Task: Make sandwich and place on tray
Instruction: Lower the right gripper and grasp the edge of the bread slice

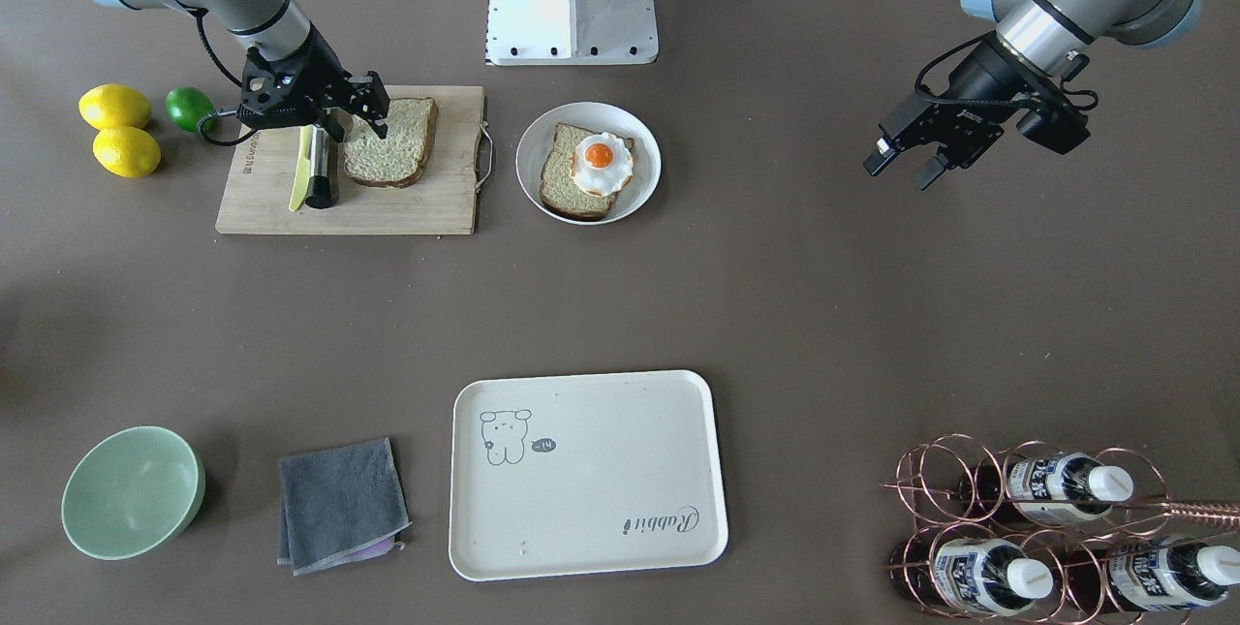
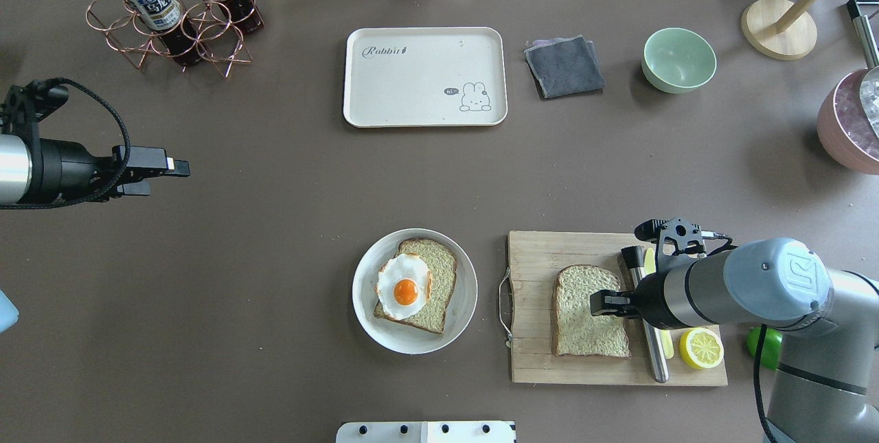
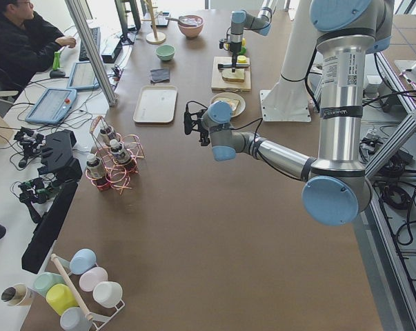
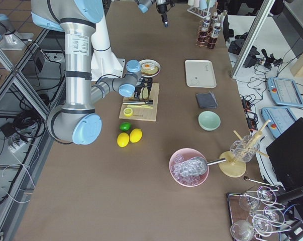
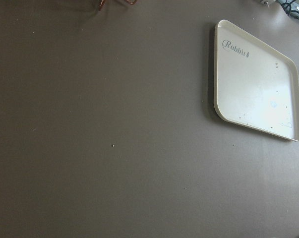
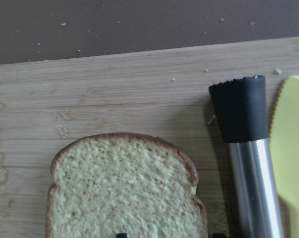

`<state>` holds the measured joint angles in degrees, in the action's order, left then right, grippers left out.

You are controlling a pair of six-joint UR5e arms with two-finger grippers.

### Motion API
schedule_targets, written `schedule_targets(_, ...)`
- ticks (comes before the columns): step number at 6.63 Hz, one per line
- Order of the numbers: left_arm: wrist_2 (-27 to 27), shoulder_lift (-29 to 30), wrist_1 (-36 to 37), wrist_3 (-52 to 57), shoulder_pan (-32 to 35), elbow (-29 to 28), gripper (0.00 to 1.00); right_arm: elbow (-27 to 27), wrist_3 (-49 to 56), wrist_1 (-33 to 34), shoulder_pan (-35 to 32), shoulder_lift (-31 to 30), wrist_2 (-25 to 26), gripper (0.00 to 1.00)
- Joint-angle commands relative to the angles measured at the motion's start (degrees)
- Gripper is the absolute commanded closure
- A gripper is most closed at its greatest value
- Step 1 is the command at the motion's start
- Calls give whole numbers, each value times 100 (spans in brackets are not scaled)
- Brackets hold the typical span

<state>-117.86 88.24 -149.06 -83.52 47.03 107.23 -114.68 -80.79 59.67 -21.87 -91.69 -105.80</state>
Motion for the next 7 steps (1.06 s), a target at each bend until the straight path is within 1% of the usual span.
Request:
schedule_targets(1,0,0,0,3,0,0,2,16,-7,-8,77,-7,155,89)
schedule_targets(2,0,0,0,3,0,0,2,-10,-7,-26,95,-7,235,100)
schedule_targets(3,0,0,0,11,8,9,3,-19,-7,-52,95,36,227,100)
schedule_targets(5,0,9,0,11,8,9,3,-316,-7,-166,-70,63,52,100)
schedule_targets(6,0,18,0,11,8,-9,3,-457,-7,-167,-289,81,-254,100)
schedule_targets(7,0,18,0,11,8,0,3,-555,-7,-167,-439,359,-527,100)
